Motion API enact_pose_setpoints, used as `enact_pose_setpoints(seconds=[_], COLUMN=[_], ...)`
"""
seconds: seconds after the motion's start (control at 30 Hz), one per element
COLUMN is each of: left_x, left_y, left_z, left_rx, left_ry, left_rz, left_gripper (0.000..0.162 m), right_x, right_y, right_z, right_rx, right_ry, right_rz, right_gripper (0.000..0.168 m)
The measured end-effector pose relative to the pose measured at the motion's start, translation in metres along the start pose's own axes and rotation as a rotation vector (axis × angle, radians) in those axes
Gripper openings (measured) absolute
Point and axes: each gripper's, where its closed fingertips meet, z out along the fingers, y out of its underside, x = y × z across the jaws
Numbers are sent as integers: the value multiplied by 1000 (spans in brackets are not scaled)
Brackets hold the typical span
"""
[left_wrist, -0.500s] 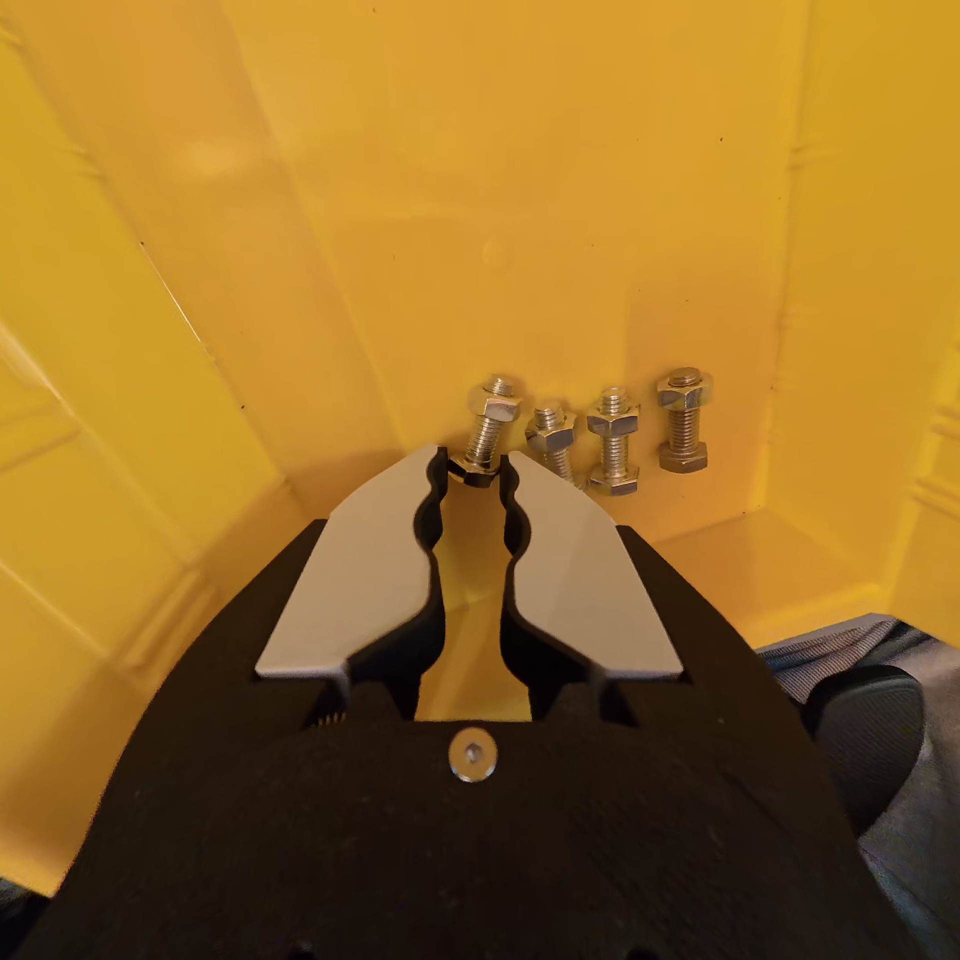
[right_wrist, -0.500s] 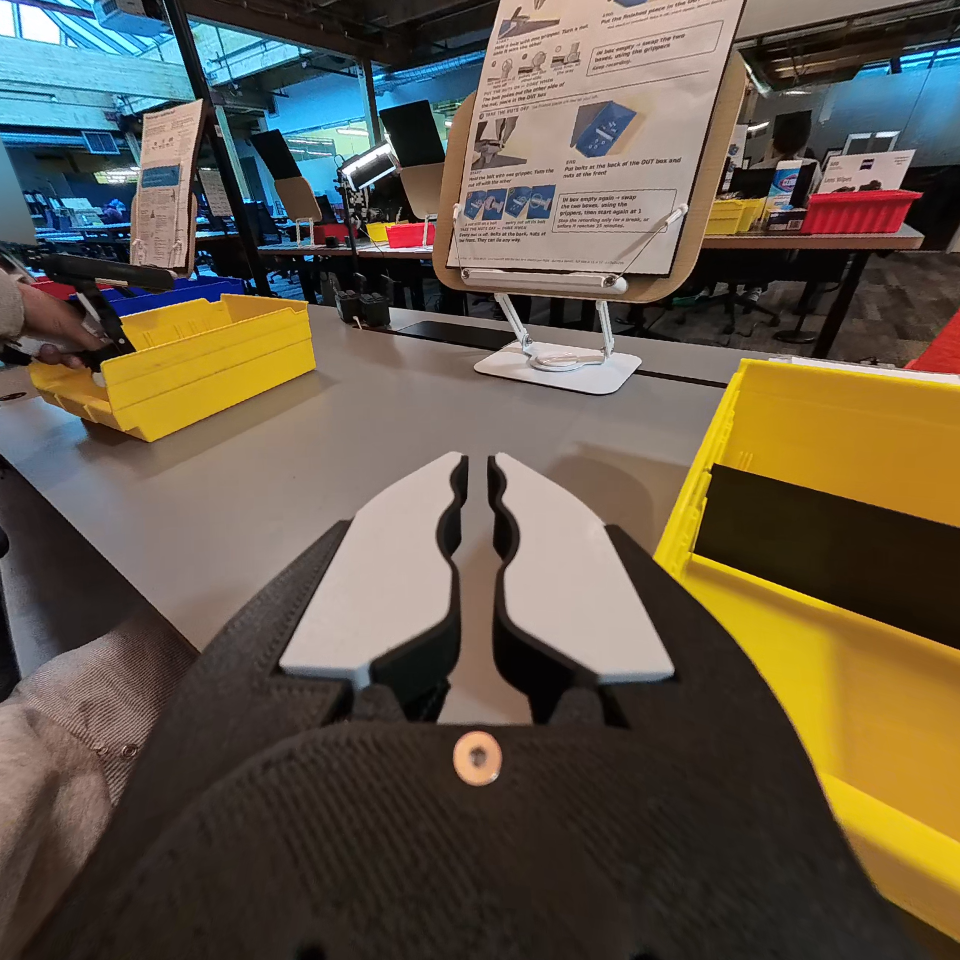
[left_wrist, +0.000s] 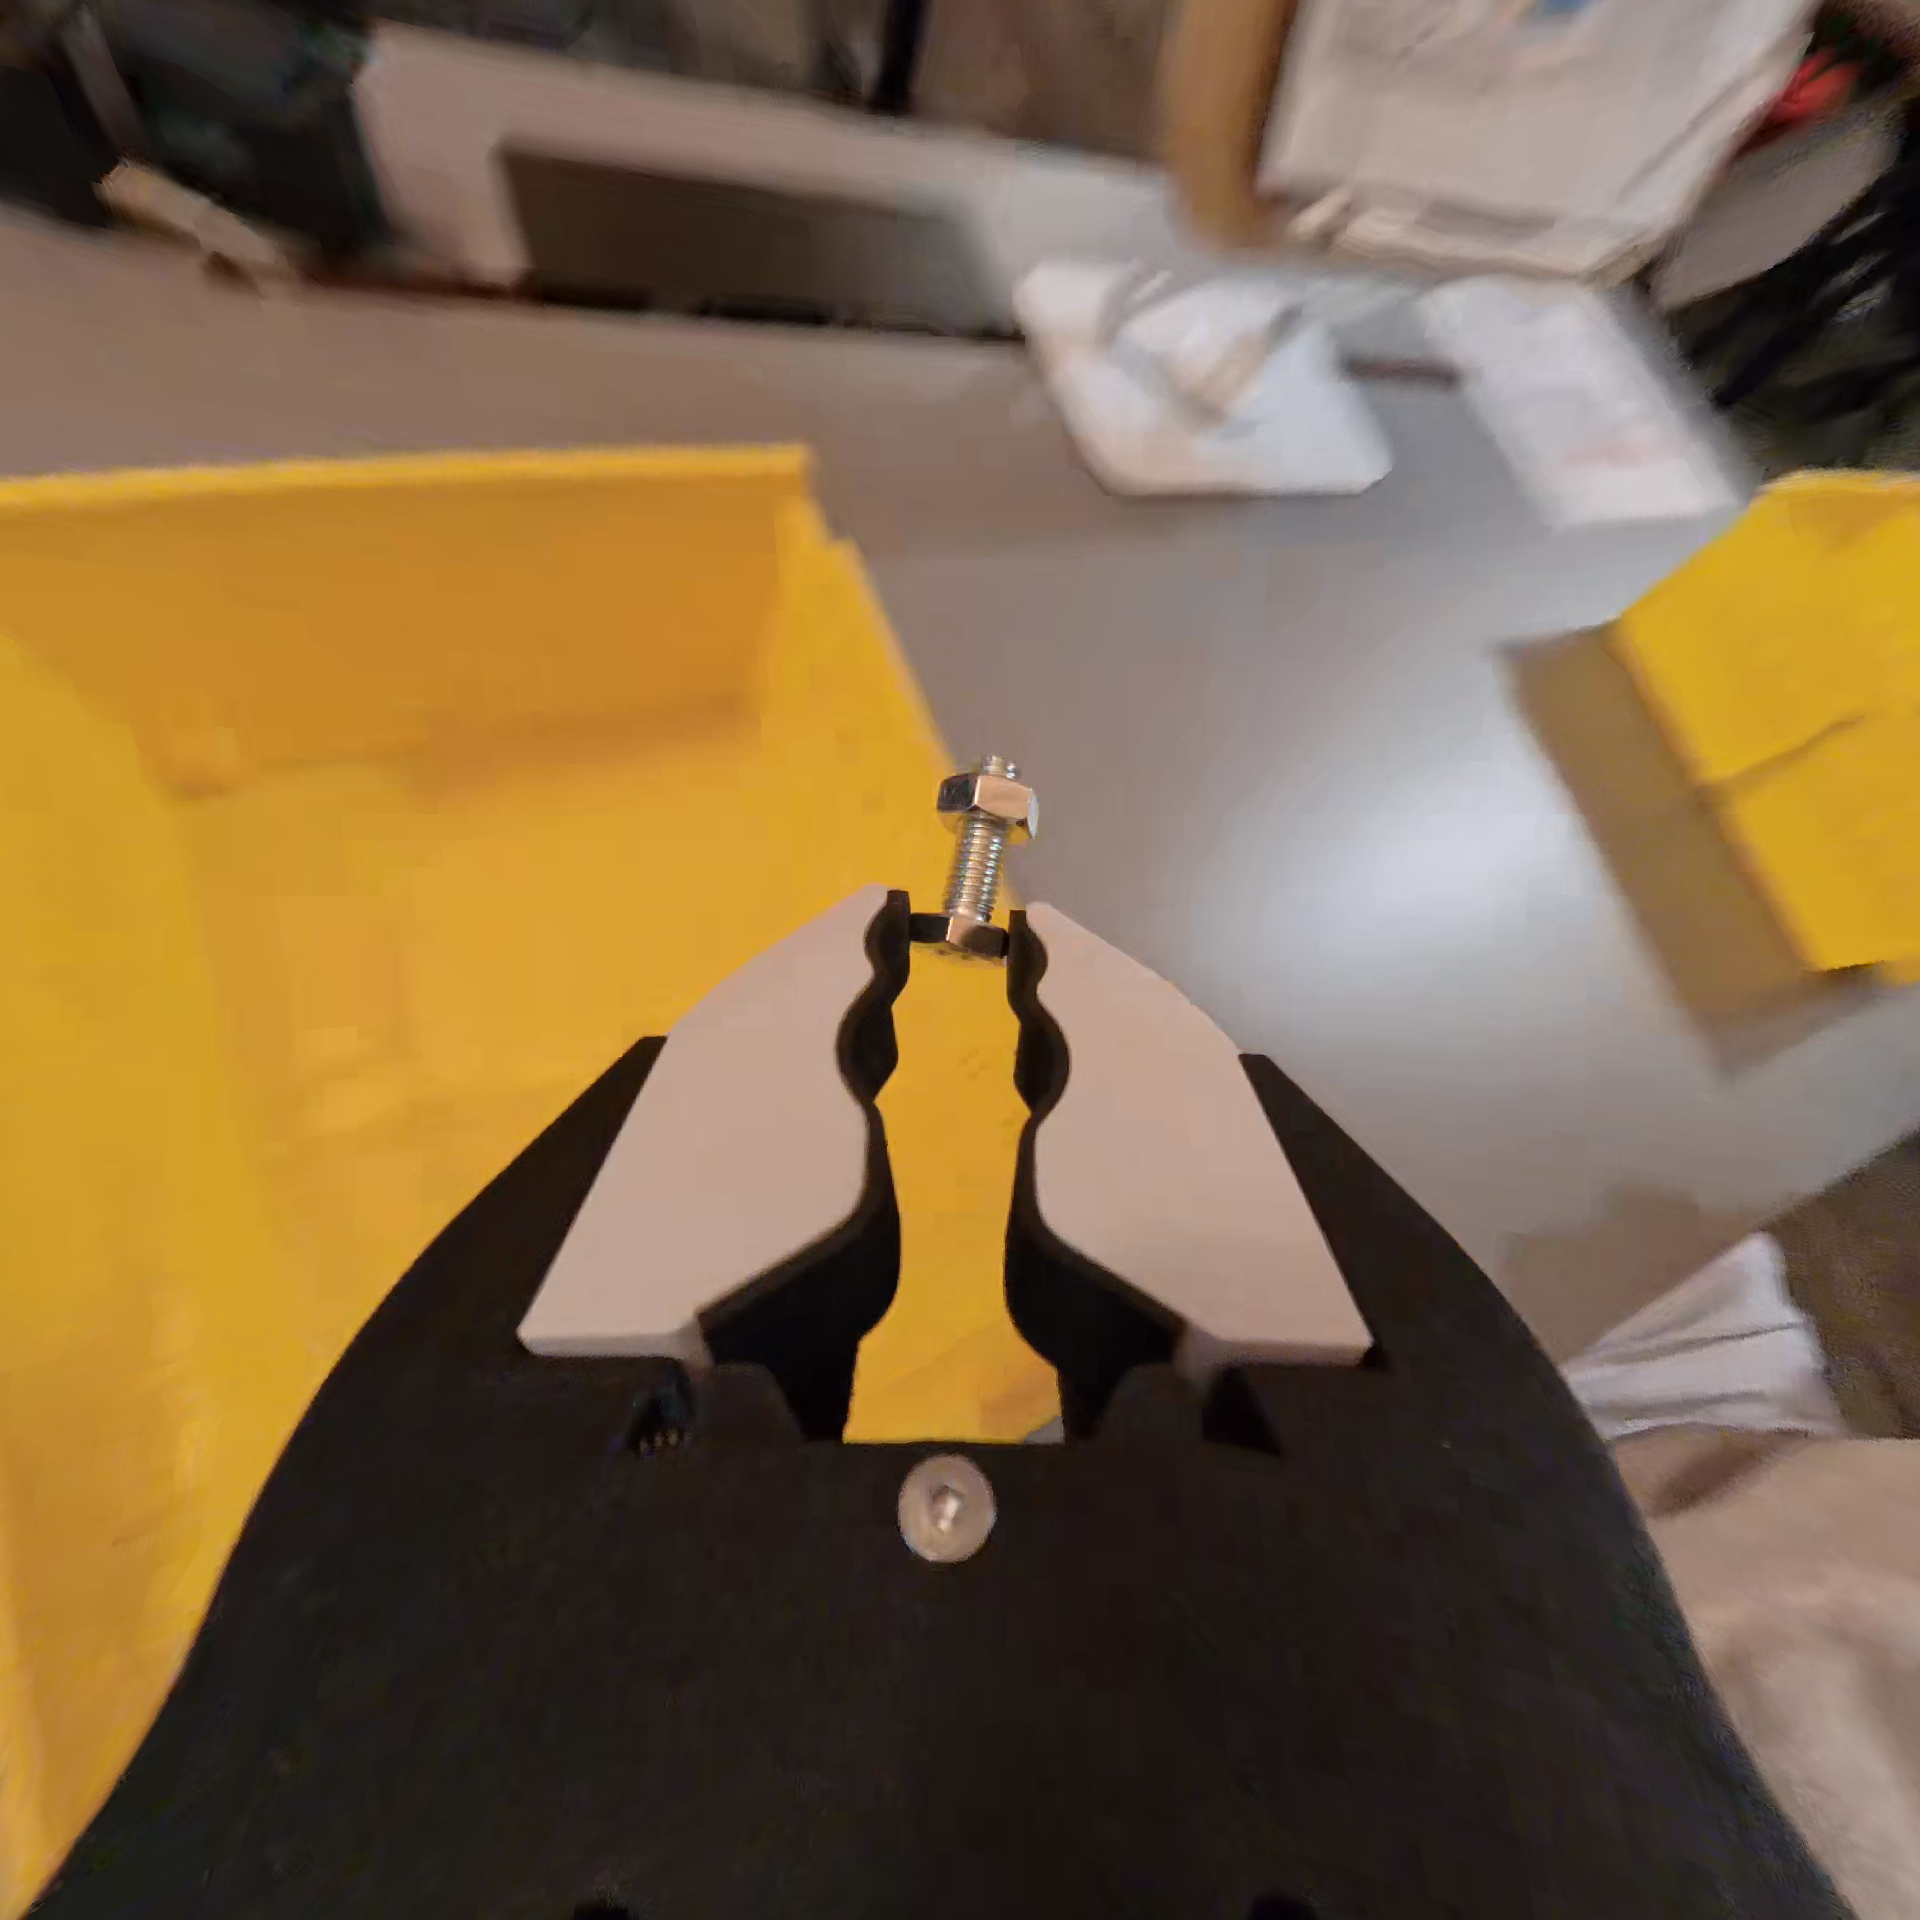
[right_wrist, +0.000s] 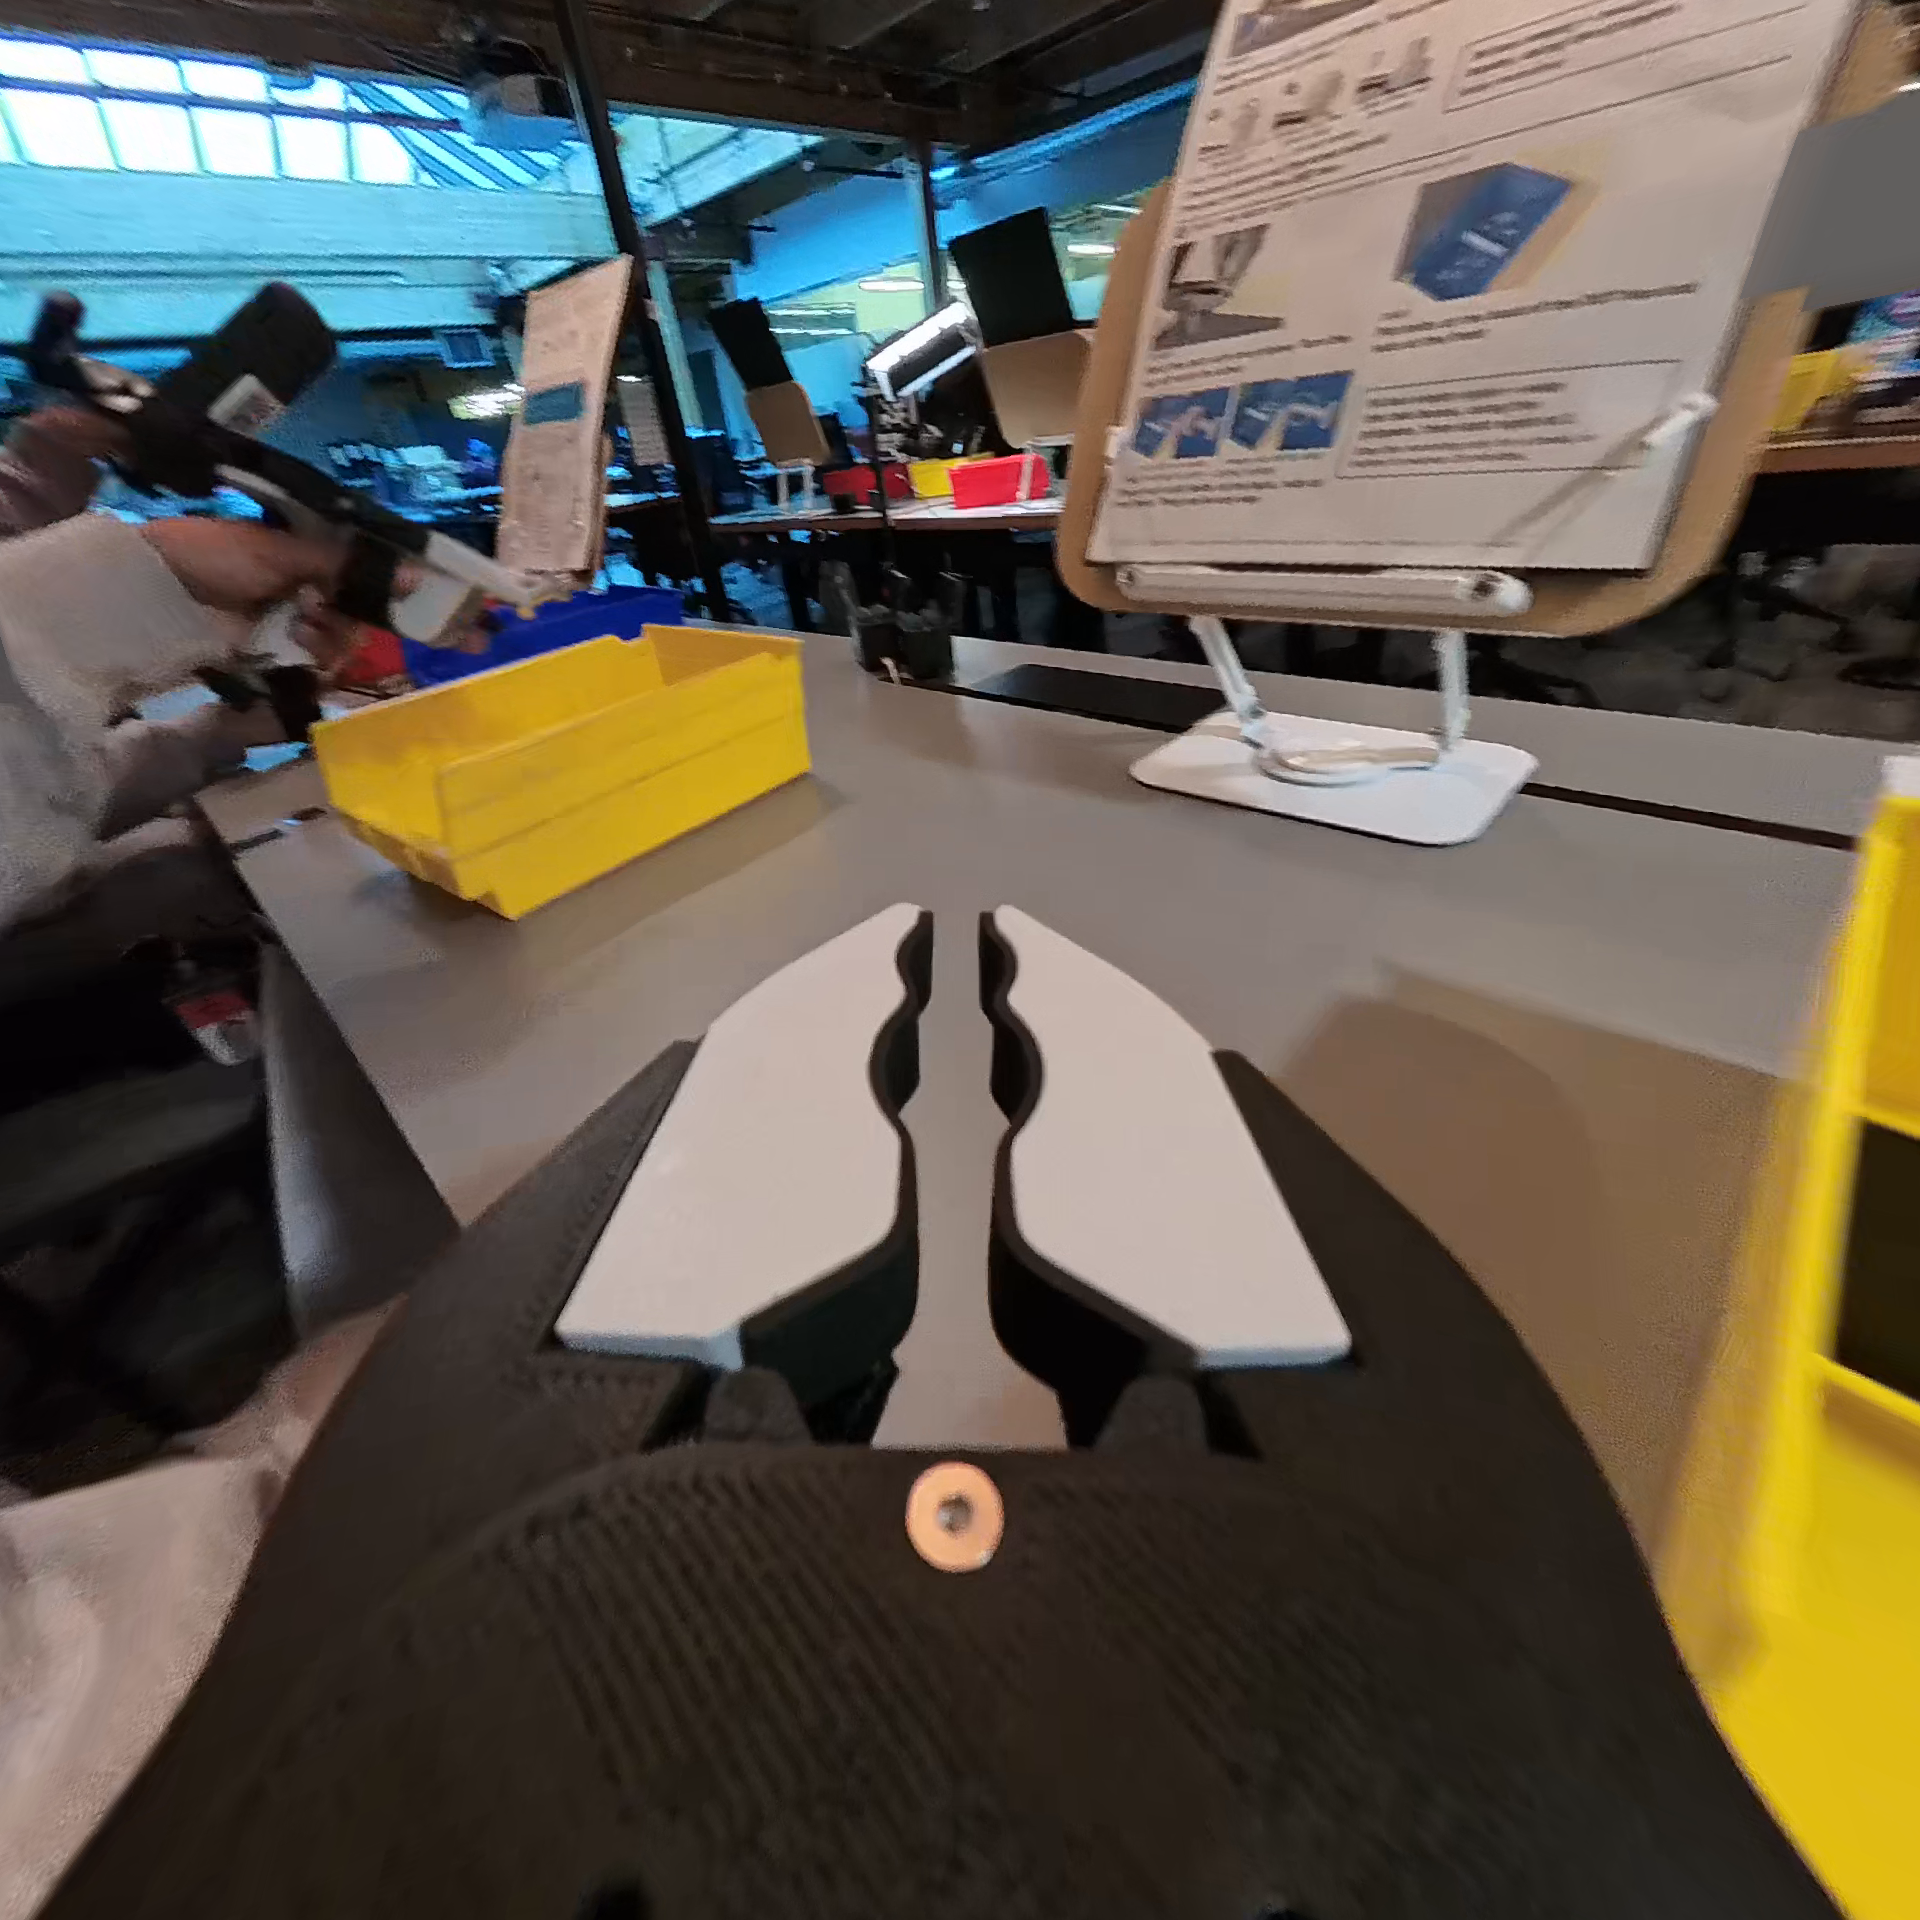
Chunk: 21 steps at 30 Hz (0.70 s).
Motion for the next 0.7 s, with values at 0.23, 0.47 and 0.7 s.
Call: enact_pose_setpoints(seconds=[0.23, 0.47, 0.7], left_x=[205, 334, 353], left_y=[-29, 35, 67], left_z=[36, 106, 118], left_rx=[284, 366, 490], left_ry=[526, 831, 991], left_rz=[38, -54, -88], left_gripper=[19, 19, 17], right_x=[-46, -38, -14], right_y=[-36, 1, 13], right_z=[63, 71, 68], right_rx=[102, 120, 85], right_ry=[-210, -246, -252], right_rz=[187, 294, 161], right_gripper=[13, 20, 33])
